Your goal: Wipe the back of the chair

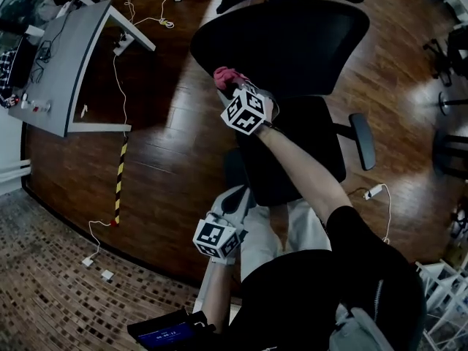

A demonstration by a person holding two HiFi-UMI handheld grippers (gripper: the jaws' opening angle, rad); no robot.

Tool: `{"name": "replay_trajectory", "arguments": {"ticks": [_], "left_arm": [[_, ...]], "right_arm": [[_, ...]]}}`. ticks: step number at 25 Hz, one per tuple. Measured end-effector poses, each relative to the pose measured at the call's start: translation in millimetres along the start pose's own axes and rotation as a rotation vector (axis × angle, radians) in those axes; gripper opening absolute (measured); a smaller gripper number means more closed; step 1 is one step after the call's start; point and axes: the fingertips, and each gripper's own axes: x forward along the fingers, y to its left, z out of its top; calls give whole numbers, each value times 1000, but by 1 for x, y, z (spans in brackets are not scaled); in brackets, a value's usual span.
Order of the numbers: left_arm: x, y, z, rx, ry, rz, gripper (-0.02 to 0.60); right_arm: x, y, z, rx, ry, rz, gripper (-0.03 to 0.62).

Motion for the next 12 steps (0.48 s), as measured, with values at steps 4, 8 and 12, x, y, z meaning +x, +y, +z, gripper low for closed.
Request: {"name": "replay_trajectory", "arguments": {"ticks": [4, 8, 12], "left_arm": [[0, 1, -4, 25, -16, 13, -6], [8, -3, -1, 36, -16, -1, -6], [26, -8, 0, 92, -12, 4, -6]], "right_arm": [[3, 35, 16, -74, -80, 112, 43], [-4, 50, 7, -181, -111, 171, 43], [-16, 7, -32, -78, -88, 114, 43]]}}
